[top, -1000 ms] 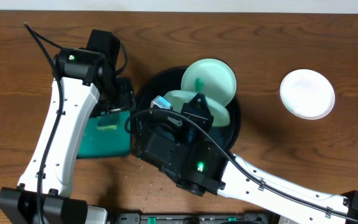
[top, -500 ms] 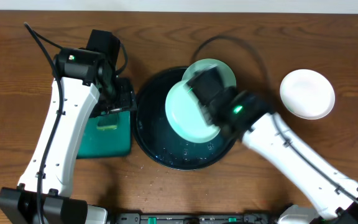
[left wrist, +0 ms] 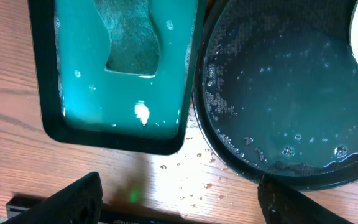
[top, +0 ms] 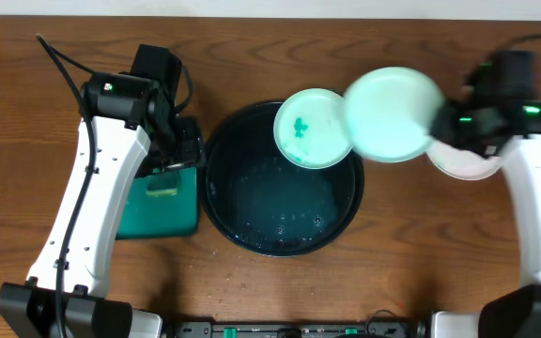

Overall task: Clean dirty plates on tray and stack at the side
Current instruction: 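Carry the mint-green plate right and stack it on the white plate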

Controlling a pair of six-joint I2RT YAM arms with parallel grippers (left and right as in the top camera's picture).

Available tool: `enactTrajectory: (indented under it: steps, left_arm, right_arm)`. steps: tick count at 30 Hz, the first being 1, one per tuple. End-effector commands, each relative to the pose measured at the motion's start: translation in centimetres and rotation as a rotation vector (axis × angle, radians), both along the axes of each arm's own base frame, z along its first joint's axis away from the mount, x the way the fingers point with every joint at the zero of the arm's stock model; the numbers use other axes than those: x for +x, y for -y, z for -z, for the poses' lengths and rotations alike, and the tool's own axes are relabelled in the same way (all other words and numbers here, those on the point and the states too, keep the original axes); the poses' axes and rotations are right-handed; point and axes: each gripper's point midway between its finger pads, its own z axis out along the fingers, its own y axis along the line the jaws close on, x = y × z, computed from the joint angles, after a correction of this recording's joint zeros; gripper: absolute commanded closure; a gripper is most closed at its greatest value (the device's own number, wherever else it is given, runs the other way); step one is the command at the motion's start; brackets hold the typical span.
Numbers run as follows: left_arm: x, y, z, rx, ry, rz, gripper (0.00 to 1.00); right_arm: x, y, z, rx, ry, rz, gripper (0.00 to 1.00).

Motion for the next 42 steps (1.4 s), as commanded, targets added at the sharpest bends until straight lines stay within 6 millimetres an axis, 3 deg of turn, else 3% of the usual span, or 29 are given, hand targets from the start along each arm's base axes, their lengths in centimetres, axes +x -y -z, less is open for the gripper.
enactTrajectory:
  steps: [1,7,12,15,21,28,30,31,32,34,37,42]
  left_arm:
    - [0.1,0.0,-0.1,0.005,0.006,0.007,0.19]
    - [0.1,0.0,-0.1,0.005,0.006,0.007,0.19]
    - [0.1,0.0,-0.1,0.005,0.006,0.007,0.19]
    - [0.1,0.0,-0.1,0.005,0.006,0.007,0.19]
    - [0.1,0.0,-0.1,0.005,0.006,0.007,0.19]
    - [0.1,0.0,-0.1,0.005,0.005,0.007,0.19]
    - [0.1,0.0,-0.1,0.005,0.004,0.007,0.19]
    - [0.1,0.0,-0.1,0.005,0.004,0.007,0.19]
    - [0.1,0.0,-0.1,0.005,0.005,0.007,0.19]
    - [0.1,0.0,-0.1,0.005,0.005,0.007,0.19]
    - [0.1,0.0,-0.1,0.005,0.005,0.007,0.19]
    - [0.1,0.0,-0.1,0.005,0.005,0.007,0.19]
  right_arm:
    - [-0.6,3.9,0.2,0.091,0.000,0.116,0.99]
    - [-2.2,11.5,2.6,0.114,-0.052,0.329,0.99]
    - [-3.2,14.9,5.9,0.156,-0.127,0.440,0.99]
    - [-3.0,15.9,8.0,0.174,-0.161,0.464,0.99]
    - [-2.7,16.2,11.5,0.201,-0.229,0.469,0.99]
    - [-2.5,16.9,12.7,0.197,-0.245,0.527,0.98]
    - [-2.4,16.9,12.7,0.199,-0.242,0.533,0.87]
    - [-2.4,16.9,12.7,0.200,-0.242,0.536,0.75]
    - [-2.4,16.9,12.7,0.201,-0.241,0.535,0.55]
    - [-2.4,16.9,12.7,0.202,-0.240,0.530,0.34]
    - [-1.9,16.3,12.5,0.228,-0.219,0.479,0.30]
    - [0.2,13.4,10.8,0.360,-0.107,0.312,0.35]
